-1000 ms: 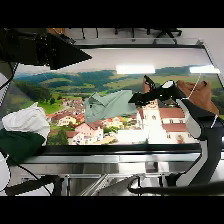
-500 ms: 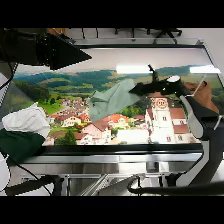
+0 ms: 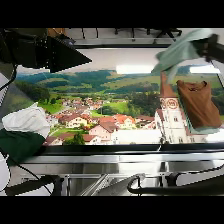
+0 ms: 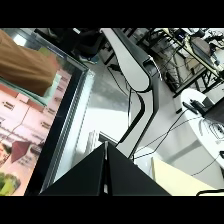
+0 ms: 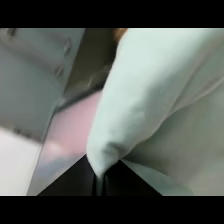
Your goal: Fold the shirts.
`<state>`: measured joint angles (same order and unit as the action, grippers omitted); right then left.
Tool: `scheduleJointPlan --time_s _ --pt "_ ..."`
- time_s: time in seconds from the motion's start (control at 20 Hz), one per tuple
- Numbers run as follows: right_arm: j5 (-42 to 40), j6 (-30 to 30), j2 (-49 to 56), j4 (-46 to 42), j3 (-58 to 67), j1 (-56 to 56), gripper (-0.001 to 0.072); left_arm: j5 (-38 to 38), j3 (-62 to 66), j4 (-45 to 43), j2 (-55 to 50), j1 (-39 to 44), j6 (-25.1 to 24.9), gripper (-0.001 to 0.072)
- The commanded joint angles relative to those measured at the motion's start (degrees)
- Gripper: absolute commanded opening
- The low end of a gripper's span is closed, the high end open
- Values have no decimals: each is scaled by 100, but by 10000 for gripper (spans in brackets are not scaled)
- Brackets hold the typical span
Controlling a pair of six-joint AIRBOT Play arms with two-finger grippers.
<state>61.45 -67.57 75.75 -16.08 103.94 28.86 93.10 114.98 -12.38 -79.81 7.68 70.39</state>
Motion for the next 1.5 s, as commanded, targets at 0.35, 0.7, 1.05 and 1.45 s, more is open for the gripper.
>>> scheduleJointPlan --time_s 0.35,0.7,1.05,1.45 --pt "2492 -2951 -240 -3722 -122 2048 11 20 -2 -2 2 2 -9 21" --pt "2761 -3471 -896 -5823 -1746 2033 12 50 -2 -2 2 2 -9 21" --pt "3084 -3226 -807 -5827 -2367 2033 553 48 -2 -11 -63 2 -76 21" --pt "2865 -2538 -1078 -3407 -1746 1788 1 -17 -2 35 -361 -168 -72 21"
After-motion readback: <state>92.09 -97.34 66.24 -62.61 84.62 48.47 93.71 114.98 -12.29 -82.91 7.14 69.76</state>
